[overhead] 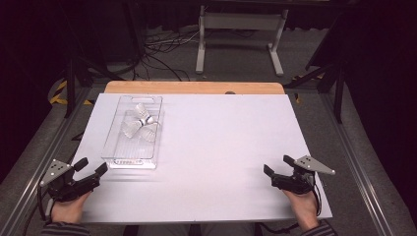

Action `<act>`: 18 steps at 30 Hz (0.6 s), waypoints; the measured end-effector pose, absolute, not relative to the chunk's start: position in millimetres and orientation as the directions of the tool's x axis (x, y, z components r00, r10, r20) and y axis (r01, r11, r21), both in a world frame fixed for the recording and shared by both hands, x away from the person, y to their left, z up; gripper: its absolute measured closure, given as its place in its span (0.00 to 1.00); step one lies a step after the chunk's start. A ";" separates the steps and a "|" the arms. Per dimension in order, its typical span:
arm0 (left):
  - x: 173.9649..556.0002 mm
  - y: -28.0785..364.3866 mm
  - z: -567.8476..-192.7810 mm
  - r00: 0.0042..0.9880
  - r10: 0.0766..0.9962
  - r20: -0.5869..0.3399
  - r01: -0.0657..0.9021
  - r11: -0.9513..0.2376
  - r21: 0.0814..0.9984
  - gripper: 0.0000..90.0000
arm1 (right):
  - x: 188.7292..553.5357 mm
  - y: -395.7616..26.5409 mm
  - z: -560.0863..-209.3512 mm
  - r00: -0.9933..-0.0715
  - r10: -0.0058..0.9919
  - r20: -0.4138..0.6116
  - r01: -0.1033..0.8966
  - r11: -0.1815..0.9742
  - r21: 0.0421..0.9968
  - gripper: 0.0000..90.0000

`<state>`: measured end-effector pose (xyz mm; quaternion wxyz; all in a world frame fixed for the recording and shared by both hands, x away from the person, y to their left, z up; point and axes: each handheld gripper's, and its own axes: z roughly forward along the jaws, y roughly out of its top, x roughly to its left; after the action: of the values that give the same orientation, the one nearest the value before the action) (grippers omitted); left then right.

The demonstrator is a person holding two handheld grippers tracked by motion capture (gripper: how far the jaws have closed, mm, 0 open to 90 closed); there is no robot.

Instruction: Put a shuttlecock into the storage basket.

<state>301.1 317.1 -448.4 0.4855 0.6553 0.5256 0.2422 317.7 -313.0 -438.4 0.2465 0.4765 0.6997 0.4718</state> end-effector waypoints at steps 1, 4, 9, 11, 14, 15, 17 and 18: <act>301.0 317.3 -448.7 0.328 0.924 -0.196 0.456 0.026 0.890 0.25 | 317.6 -312.9 -438.4 -0.425 0.899 0.104 0.434 0.101 0.895 0.13; 301.1 317.2 -449.6 0.332 0.922 -0.199 0.460 0.026 0.888 0.25 | 317.2 -312.5 -438.4 -0.424 0.899 0.106 0.435 0.099 0.895 0.13; 301.6 317.0 -450.6 0.340 0.918 -0.205 0.469 0.023 0.883 0.25 | 317.1 -312.2 -438.7 -0.428 0.898 0.106 0.435 0.102 0.894 0.13; 302.4 316.8 -451.2 0.344 0.916 -0.207 0.474 0.021 0.880 0.25 | 317.2 -312.0 -439.0 -0.429 0.897 0.106 0.435 0.102 0.895 0.13; 302.1 316.7 -450.8 0.346 0.914 -0.213 0.471 0.027 0.882 0.25 | 317.3 -312.4 -439.2 -0.428 0.897 0.107 0.435 0.101 0.895 0.13; 302.1 316.8 -450.7 0.347 0.913 -0.215 0.472 0.029 0.881 0.25 | 317.4 -312.5 -439.4 -0.429 0.897 0.108 0.435 0.101 0.895 0.13; 302.2 316.8 -450.8 0.349 0.912 -0.216 0.473 0.028 0.881 0.25 | 317.7 -312.6 -439.7 -0.429 0.896 0.112 0.437 0.098 0.894 0.13; 302.3 316.8 -450.8 0.350 0.912 -0.216 0.473 0.028 0.881 0.25 | 317.7 -312.6 -439.8 -0.428 0.897 0.111 0.438 0.098 0.893 0.13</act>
<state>302.3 316.8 -450.8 0.4888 0.6602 0.5243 0.2243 317.7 -312.6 -439.8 0.2423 0.4765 0.7003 0.4730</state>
